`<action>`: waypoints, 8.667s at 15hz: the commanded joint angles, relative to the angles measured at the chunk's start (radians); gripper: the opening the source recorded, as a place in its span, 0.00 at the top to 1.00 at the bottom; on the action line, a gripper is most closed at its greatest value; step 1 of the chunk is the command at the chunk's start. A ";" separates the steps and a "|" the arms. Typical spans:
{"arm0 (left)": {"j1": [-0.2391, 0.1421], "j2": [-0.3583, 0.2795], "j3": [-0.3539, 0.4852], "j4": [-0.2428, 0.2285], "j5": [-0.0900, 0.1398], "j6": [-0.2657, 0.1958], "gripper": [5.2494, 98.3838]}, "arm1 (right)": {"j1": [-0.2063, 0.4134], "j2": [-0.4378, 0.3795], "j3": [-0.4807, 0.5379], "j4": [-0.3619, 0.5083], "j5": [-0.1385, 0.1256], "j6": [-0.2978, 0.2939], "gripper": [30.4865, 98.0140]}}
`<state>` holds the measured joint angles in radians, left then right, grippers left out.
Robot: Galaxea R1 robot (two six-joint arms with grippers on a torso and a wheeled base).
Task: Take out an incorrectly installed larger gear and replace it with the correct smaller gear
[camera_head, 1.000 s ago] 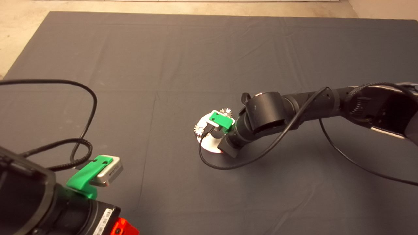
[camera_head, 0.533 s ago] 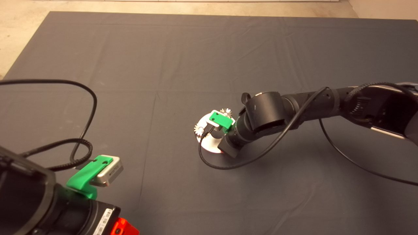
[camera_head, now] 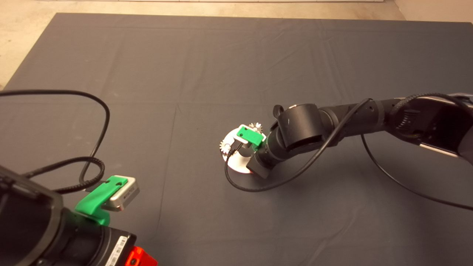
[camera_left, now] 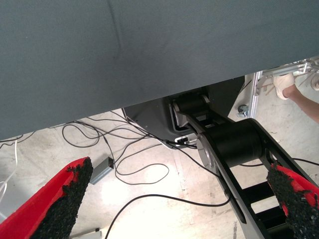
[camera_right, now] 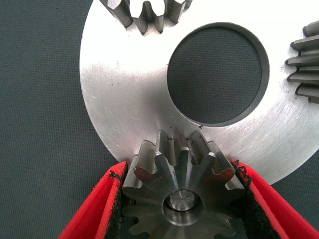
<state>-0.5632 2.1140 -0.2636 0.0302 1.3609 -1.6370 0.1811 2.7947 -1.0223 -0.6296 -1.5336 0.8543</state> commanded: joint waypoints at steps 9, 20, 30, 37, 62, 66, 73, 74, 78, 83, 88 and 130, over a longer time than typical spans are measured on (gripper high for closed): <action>-0.009 0.002 0.017 -0.016 -0.002 -0.004 0.08 | 0.134 0.014 0.006 -0.011 -0.124 0.009 0.70; -0.009 0.002 0.017 -0.016 -0.002 -0.006 0.08 | 0.252 -0.052 0.051 0.074 -0.124 0.051 0.71; -0.009 0.003 0.017 -0.016 -0.002 -0.009 0.08 | 0.205 -0.334 0.254 0.136 -0.124 0.078 0.71; -0.009 0.006 0.017 -0.016 -0.002 -0.009 0.08 | 0.081 -0.442 0.259 0.131 -0.124 0.077 0.71; -0.009 0.008 0.017 -0.016 -0.002 -0.009 0.08 | 0.035 -0.390 0.217 0.054 -0.124 0.075 0.68; -0.009 0.008 0.017 -0.016 -0.002 -0.009 0.08 | 0.037 -0.395 0.217 0.056 -0.124 0.075 0.65; -0.009 0.019 0.015 -0.015 -0.011 -0.003 0.08 | 0.178 -0.364 0.105 0.065 -0.124 0.072 0.53; -0.009 0.019 0.015 -0.015 -0.017 -0.004 0.08 | 0.183 -0.350 0.069 0.065 -0.124 0.075 0.52; -0.009 0.018 0.015 -0.015 -0.023 -0.006 0.08 | 0.314 -0.311 -0.009 0.169 -0.124 0.101 0.42; -0.009 0.018 0.015 -0.015 -0.023 -0.003 0.08 | 0.318 -0.254 -0.170 0.181 -0.124 0.149 0.31; -0.008 0.018 0.015 -0.015 -0.023 -0.003 0.08 | 0.318 -0.180 -0.303 0.343 -0.124 0.143 0.24; -0.008 0.016 0.017 -0.016 -0.022 0.003 0.08 | 0.206 -0.220 -0.487 0.412 -0.124 0.022 0.02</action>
<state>-0.5632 2.1306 -0.2636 0.0298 1.3411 -1.6343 0.3738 2.5588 -1.4953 -0.1883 -1.5272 0.8832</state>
